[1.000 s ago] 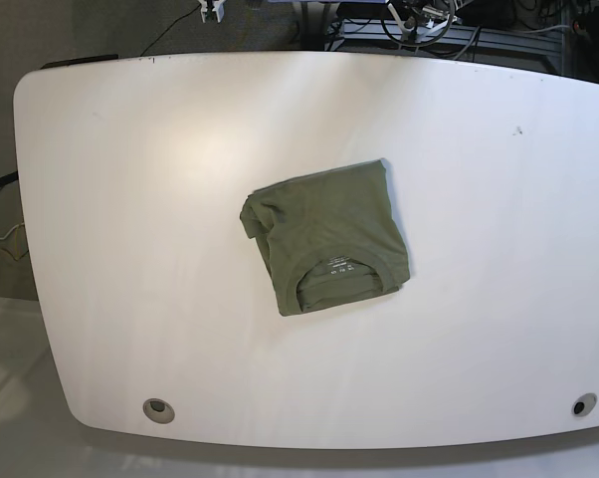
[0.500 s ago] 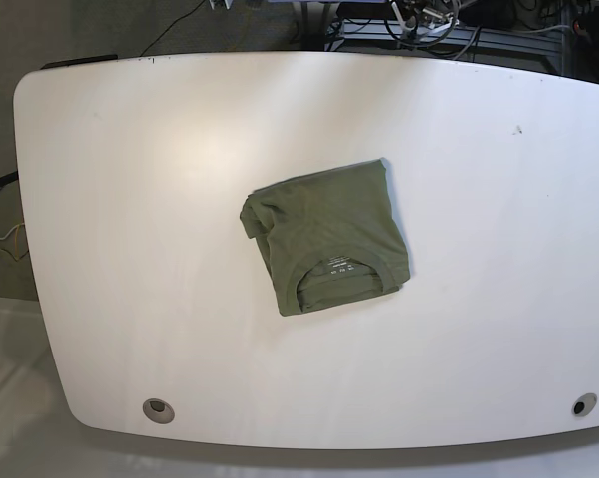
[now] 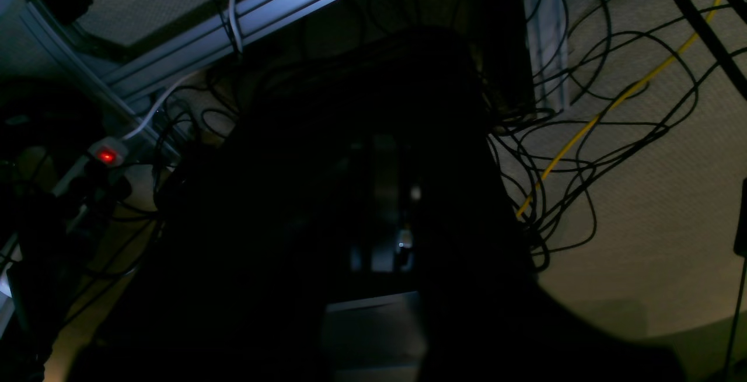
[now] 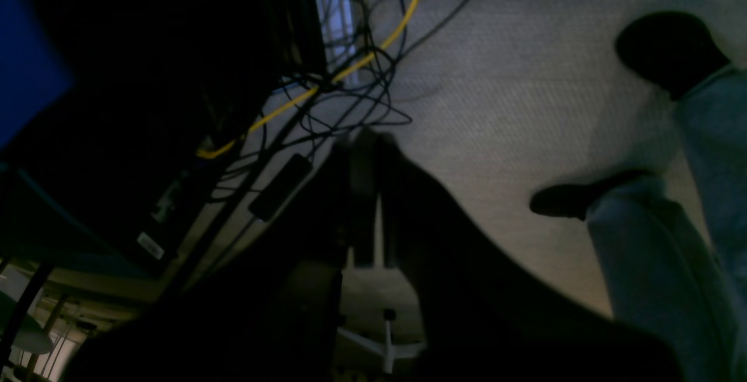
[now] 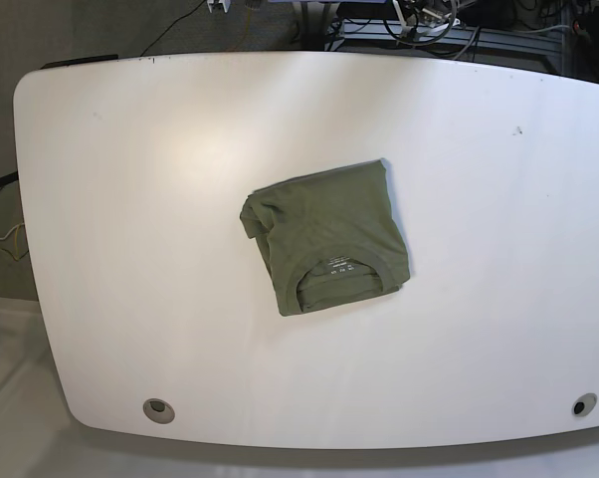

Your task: Fold the T-shirt properly

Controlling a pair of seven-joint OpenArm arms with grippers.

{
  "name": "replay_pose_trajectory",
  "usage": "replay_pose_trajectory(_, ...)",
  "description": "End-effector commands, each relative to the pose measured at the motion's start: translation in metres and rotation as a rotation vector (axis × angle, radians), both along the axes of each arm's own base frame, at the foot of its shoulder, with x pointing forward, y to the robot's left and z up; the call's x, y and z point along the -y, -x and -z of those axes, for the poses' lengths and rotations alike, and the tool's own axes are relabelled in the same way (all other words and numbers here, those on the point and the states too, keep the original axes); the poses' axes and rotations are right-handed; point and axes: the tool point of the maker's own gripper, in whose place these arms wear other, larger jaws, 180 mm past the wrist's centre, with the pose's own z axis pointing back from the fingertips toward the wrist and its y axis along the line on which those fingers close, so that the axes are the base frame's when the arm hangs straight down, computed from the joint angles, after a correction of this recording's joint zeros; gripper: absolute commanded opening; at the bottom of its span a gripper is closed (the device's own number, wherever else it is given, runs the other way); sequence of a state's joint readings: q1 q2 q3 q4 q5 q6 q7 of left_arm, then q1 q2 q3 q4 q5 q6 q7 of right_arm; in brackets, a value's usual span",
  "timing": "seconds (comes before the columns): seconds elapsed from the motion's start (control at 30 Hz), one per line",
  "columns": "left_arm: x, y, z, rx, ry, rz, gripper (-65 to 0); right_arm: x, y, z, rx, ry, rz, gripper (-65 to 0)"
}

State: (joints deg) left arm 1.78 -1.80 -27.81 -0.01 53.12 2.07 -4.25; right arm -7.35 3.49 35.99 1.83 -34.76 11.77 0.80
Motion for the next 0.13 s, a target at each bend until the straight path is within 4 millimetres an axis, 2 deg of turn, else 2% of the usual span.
replay_pose_trajectory(0.0,-0.0035,0.0032,-0.0003,-0.009,-0.007,0.006,-65.0,0.0022,-0.0007,0.0001,-0.005,0.002,-0.009,-65.0)
replay_pose_trajectory(0.1,-0.0041,0.0037,-0.0003,-0.016,-0.010,0.007,-65.0,0.0012,-0.0017,0.0003,-0.003,0.001,-0.009,-65.0)
